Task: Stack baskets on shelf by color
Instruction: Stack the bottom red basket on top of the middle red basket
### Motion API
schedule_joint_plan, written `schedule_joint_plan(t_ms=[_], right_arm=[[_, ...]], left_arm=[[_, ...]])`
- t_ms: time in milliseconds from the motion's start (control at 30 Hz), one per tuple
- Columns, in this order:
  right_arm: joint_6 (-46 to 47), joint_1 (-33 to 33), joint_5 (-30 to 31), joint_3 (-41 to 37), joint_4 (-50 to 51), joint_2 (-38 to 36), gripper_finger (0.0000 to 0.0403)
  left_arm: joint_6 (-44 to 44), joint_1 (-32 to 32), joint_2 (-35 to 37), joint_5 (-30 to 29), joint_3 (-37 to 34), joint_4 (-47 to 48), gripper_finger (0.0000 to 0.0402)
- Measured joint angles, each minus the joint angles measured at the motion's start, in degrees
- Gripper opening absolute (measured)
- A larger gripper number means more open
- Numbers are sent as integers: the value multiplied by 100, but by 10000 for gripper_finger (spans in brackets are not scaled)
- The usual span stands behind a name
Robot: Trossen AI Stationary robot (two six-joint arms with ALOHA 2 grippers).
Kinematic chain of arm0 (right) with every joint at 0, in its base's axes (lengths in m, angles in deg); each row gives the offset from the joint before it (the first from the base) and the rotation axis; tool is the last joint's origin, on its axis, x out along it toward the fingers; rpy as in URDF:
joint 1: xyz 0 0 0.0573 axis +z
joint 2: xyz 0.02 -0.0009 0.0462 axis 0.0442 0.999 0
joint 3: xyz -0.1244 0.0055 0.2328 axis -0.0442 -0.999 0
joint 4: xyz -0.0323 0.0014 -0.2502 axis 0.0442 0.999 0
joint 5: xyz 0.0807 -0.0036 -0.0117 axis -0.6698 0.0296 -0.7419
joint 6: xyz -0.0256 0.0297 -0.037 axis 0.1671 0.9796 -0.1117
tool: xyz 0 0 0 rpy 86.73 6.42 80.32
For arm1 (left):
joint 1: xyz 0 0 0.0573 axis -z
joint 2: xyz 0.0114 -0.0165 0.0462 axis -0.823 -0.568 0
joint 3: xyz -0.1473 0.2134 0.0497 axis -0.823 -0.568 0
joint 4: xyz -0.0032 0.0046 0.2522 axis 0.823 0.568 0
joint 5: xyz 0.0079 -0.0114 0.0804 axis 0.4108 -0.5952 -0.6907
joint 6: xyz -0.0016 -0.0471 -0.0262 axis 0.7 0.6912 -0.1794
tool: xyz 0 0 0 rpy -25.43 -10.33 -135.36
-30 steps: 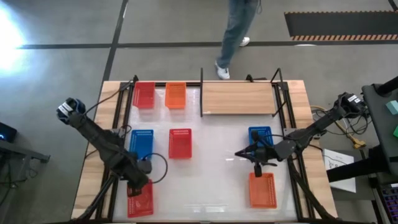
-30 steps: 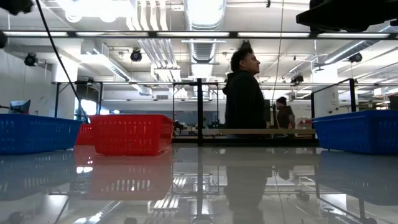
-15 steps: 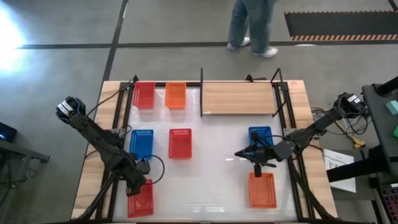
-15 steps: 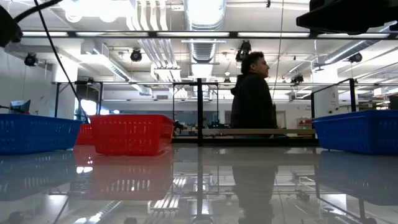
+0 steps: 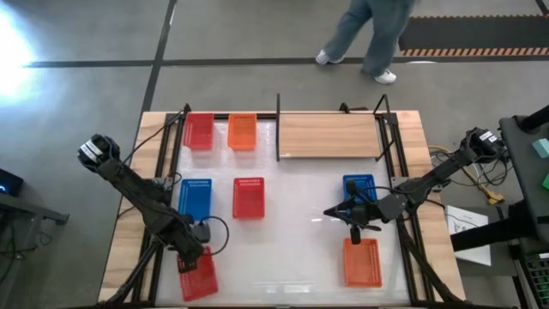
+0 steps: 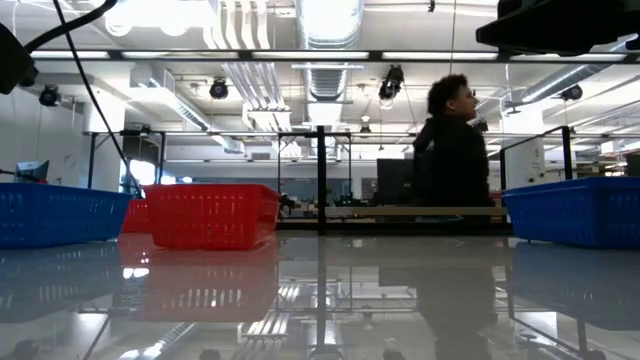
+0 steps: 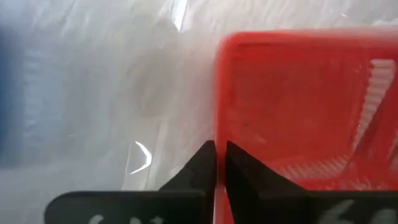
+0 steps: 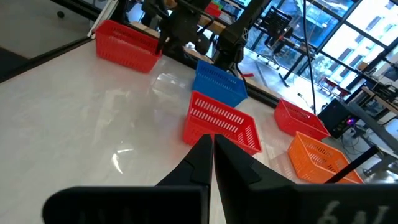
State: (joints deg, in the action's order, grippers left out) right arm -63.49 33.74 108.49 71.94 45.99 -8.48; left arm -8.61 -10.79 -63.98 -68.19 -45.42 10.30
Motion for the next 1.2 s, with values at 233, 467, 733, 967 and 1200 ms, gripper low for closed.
schedule_joint_plan(t_ms=[233,467,733,967,1200], right_arm=[[42,0,2,-17,0,0,8],[90,0,2,-20,-1,0,8],[280,0,2,-22,1,0,8],[299,-2,2,-22,-1,0,8],[304,0,2,-22,0,0,8]], left_arm=[[-415,-448,186,74,252,-35,2],[-1970,-1608,382,158,984,532,1],[-4638,-3654,237,594,2268,1226,1],[-6788,-5102,-675,723,3618,2467,0],[-8224,-5896,-1956,739,4510,2920,0]])
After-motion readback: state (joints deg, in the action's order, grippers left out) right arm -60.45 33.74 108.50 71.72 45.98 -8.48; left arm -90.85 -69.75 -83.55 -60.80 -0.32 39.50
